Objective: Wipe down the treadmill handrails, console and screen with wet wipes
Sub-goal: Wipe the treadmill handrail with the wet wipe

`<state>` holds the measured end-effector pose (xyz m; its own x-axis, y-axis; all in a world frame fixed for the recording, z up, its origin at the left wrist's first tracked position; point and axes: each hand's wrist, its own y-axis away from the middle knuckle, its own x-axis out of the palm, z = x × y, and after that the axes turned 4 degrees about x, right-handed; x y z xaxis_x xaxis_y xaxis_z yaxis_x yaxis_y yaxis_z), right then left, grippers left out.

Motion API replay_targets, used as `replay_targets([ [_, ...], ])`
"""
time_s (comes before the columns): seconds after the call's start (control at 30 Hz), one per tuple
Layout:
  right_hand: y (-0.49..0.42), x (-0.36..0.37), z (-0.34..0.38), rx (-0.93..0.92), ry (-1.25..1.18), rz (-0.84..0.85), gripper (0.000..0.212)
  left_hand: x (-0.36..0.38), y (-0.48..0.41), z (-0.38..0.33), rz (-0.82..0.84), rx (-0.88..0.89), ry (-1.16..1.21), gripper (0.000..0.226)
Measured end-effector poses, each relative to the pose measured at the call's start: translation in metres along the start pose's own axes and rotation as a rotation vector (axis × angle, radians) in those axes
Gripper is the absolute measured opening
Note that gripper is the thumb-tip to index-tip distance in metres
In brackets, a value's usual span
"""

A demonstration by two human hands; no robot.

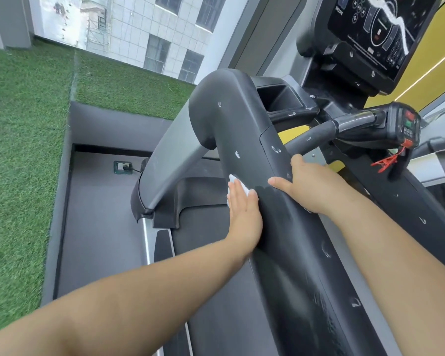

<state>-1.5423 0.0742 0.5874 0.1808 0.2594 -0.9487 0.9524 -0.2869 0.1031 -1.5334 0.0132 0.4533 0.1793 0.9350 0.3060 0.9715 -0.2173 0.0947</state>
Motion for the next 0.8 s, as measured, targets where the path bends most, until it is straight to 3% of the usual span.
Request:
replay_targets([
  [0.23, -0.003, 0.002, -0.002, 0.002, -0.065, 0.046, 0.043, 0.003, 0.039, 0.008, 0.062, 0.058, 0.022, 0.055],
  [0.43, -0.002, 0.0, -0.003, -0.012, -0.101, 0.039, 0.044, -0.009, -0.021, -0.002, -0.029, -0.083, 0.09, 0.054],
  [0.6, -0.004, -0.001, -0.006, -0.044, -0.121, 0.053, 0.042, 0.003, 0.031, 0.014, 0.039, 0.111, -0.007, 0.056],
  [0.8, -0.006, 0.0, -0.009, -0.095, -0.086, 0.044, 0.045, -0.003, -0.018, 0.001, -0.05, 0.141, -0.102, 0.054],
])
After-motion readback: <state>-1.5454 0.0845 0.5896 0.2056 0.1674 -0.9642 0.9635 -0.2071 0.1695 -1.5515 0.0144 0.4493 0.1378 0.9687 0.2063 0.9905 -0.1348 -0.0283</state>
